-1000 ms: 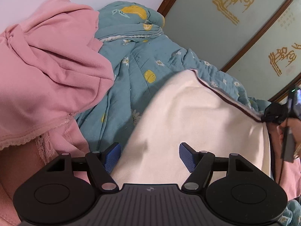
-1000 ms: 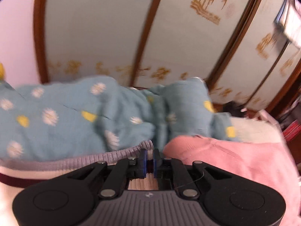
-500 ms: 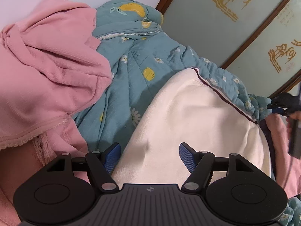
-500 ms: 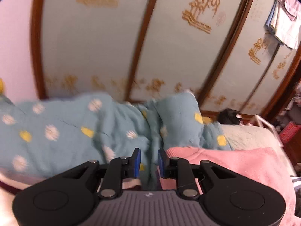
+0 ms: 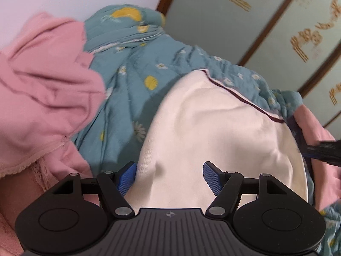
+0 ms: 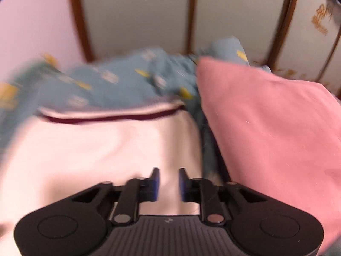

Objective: Fold clothes

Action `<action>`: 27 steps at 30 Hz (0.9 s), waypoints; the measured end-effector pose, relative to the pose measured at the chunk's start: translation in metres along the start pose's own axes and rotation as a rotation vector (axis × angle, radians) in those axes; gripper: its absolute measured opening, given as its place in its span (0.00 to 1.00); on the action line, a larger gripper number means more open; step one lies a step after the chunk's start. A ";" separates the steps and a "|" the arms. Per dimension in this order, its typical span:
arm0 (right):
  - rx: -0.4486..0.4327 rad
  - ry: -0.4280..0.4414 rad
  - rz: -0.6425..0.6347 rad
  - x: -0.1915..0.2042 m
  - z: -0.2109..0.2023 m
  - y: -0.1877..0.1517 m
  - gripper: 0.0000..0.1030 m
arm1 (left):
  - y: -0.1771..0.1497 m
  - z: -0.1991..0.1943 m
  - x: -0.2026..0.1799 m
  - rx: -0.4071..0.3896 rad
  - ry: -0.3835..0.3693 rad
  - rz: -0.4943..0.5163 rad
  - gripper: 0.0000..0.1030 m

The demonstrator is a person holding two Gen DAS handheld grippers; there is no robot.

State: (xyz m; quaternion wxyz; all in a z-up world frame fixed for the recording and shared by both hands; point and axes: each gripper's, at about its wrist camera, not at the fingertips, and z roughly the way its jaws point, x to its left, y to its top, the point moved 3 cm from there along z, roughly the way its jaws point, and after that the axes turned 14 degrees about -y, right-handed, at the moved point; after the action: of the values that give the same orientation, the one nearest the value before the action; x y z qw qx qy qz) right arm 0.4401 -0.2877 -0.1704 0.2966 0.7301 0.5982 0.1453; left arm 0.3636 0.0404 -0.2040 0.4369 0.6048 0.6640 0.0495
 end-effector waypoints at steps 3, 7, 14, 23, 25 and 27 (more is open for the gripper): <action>0.009 0.055 -0.050 -0.026 -0.080 -0.048 0.20 | -0.001 -0.013 -0.012 -0.040 -0.022 0.035 0.66; -0.027 0.098 -0.072 -0.075 -0.209 -0.126 0.20 | -0.006 -0.043 -0.027 -0.077 -0.039 0.110 0.66; -0.189 0.134 0.027 -0.135 -0.339 -0.188 0.59 | -0.027 -0.133 -0.039 -0.070 -0.132 0.136 0.67; 0.211 0.189 0.302 -0.103 -0.131 -0.275 0.31 | -0.097 -0.168 -0.005 -0.077 -0.112 0.057 0.72; 0.241 0.187 0.375 -0.103 -0.106 -0.285 0.32 | -0.104 -0.173 0.002 -0.067 -0.081 0.040 0.72; 0.239 0.208 0.428 -0.106 -0.103 -0.290 0.32 | -0.114 -0.175 0.013 -0.031 -0.052 -0.026 0.72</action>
State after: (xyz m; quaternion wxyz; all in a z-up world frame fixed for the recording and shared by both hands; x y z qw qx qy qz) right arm 0.1275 -0.3313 -0.2509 0.1078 0.8510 0.4702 0.2073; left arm 0.1665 0.1027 -0.1709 0.4639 0.5905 0.6592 0.0382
